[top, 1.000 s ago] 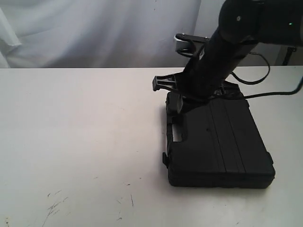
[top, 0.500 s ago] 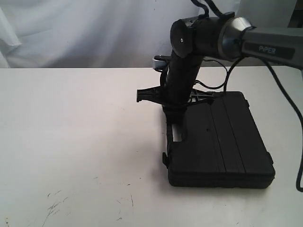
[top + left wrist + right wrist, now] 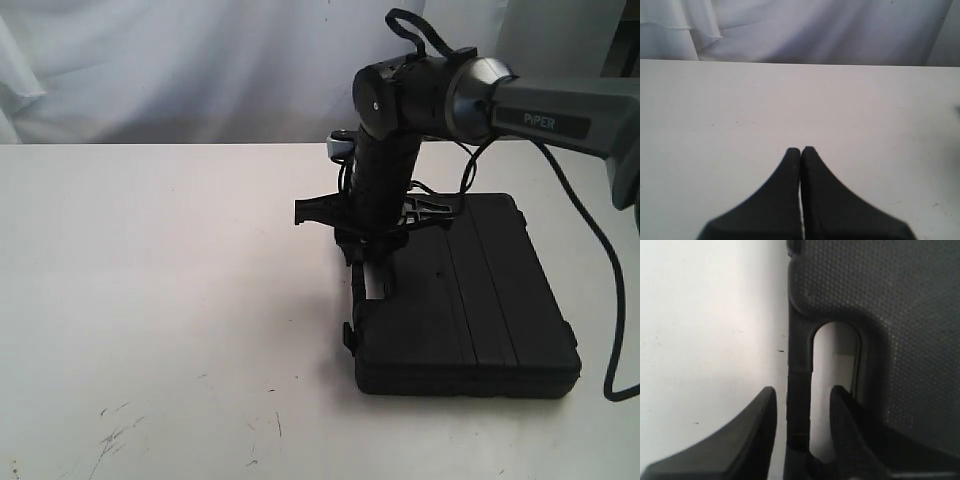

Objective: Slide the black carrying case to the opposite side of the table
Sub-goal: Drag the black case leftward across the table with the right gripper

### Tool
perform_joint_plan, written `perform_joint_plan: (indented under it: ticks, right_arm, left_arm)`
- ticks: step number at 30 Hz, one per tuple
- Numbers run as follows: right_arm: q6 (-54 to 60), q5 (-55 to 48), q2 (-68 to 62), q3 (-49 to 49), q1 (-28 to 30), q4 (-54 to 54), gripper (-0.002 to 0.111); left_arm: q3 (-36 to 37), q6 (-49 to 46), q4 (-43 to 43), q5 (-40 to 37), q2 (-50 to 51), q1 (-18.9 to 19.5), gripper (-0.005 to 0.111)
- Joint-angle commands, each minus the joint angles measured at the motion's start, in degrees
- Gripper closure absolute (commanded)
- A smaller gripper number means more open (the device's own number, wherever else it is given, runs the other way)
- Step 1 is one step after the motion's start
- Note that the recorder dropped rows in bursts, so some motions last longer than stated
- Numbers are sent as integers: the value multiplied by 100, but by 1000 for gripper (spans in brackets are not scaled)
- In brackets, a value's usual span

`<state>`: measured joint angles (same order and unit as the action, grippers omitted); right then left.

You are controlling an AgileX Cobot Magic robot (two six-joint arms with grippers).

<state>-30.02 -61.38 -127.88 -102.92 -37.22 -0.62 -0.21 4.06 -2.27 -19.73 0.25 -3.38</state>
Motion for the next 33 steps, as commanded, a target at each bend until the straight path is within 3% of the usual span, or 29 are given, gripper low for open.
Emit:
perform_joint_plan:
  ticks: [1, 22, 33]
  right_arm:
    - [6, 81, -70, -37, 20, -15, 73]
    - [-65, 342, -396, -37, 9, 156, 73]
    - [-65, 327, -396, -37, -10, 212, 96]
  left_arm:
    - [21, 9, -2, 58, -25, 4, 107]
    - [21, 9, -2, 58, -25, 4, 107]
    - [21, 9, -2, 58, -25, 4, 107]
